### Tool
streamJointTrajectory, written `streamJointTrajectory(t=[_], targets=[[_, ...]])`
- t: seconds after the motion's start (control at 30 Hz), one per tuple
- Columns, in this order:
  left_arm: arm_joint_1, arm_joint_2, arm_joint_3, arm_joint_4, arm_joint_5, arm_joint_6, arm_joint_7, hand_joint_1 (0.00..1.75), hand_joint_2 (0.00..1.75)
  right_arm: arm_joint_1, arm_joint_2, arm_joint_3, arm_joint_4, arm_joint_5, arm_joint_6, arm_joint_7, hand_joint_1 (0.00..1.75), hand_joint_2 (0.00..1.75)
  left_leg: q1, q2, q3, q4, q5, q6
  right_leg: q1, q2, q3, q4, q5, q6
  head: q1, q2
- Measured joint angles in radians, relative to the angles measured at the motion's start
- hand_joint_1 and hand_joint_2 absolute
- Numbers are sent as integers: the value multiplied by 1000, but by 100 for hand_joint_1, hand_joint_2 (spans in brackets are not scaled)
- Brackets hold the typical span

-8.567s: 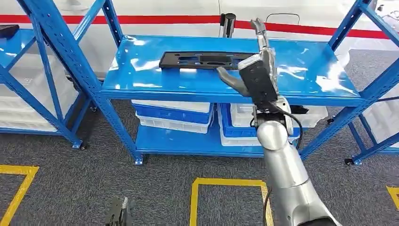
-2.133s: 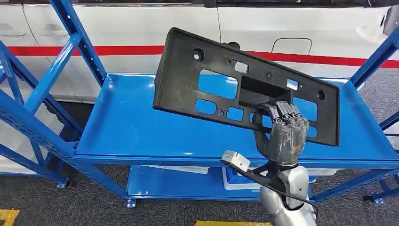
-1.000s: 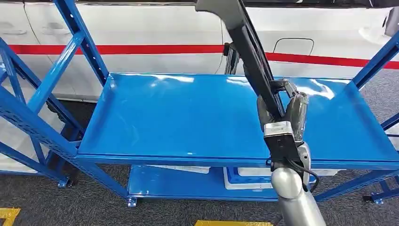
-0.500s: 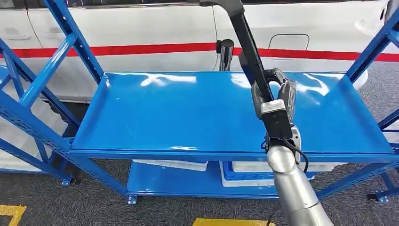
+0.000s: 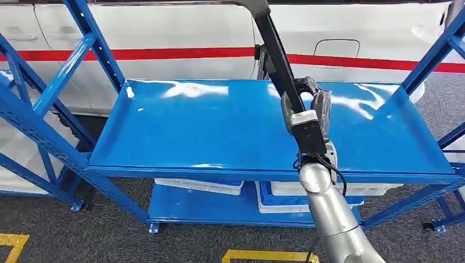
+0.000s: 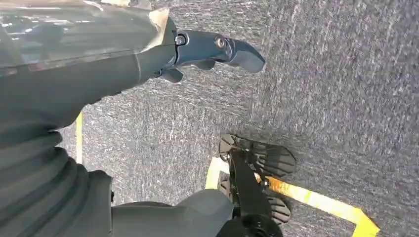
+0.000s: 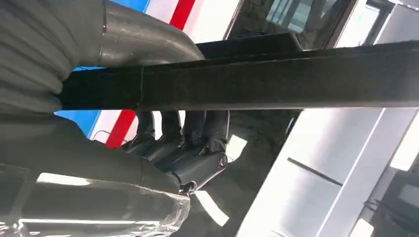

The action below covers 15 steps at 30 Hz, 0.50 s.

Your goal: Take the parts from the cabinet and place them on the table.

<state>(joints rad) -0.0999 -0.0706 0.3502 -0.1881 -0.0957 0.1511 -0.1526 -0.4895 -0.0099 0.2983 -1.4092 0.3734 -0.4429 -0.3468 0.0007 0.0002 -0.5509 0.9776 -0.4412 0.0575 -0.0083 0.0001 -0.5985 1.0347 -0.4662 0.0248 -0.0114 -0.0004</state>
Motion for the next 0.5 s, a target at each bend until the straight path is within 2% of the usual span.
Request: streamJointTrajectory(t=[0.03,0.1,0.13,0.17,0.2,0.27,0.3,0.33,0.37,0.43,0.47,0.5], targets=[[0,1,1,0,0,0,0,0,175,-7,0,0,6,0,0,-1,175,175,0,1,-8,1,7,10,0,1,-26,58,-39,-8,4,0],[1,2,3,0,0,0,0,0,175,-8,0,0,17,0,0,-1,175,175,-2,1,-20,1,13,10,-3,1,-86,207,-103,-15,2,0],[2,2,4,0,0,0,0,0,175,-7,0,0,24,0,0,-1,175,175,-3,1,-27,2,17,11,-5,1,-104,255,-116,-11,5,0],[3,2,6,0,0,0,0,0,175,-7,0,0,31,-1,2,-1,175,175,-3,1,-32,3,20,9,-5,1,-100,260,-112,-4,5,0],[4,2,8,0,2,1,-1,0,175,-7,0,0,35,-1,4,-2,175,175,-3,0,-36,4,23,6,-9,1,-74,219,-93,7,5,0],[5,1,9,0,7,4,-4,0,175,-12,2,1,42,-2,15,-7,175,175,-2,-1,-44,15,25,2,-12,0,22,51,-33,26,5,0],[6,2,9,0,10,4,-8,0,175,-18,3,2,45,-2,16,-9,175,175,-2,0,-50,24,24,-1,-15,-1,56,-19,-25,25,6,0],[6,2,10,0,10,3,-9,0,175,-25,8,3,49,-3,16,-11,175,175,-12,0,-62,36,22,-8,-6,1,62,-27,-25,15,5,0],[6,2,10,0,10,3,-10,0,175,-26,10,3,52,-5,17,-11,175,175,-9,0,-66,36,27,-14,-10,2,56,-25,-21,8,2,0],[11,2,14,0,11,6,-9,0,175,-26,14,3,59,-5,18,-11,175,175,-4,-1,-67,34,35,-26,-5,2,54,-24,-15,-1,3,0],[14,2,15,0,10,6,-8,0,175,-27,18,3,62,-5,19,-11,175,175,-2,-3,-70,38,35,-30,-15,1,52,-30,-8,-12,3,0],[16,1,15,0,10,6,-7,0,175,-27,23,3,64,-5,19,-11,175,175,2,-5,-80,56,12,-36,-18,0,51,-31,-3,-17,3,0]])
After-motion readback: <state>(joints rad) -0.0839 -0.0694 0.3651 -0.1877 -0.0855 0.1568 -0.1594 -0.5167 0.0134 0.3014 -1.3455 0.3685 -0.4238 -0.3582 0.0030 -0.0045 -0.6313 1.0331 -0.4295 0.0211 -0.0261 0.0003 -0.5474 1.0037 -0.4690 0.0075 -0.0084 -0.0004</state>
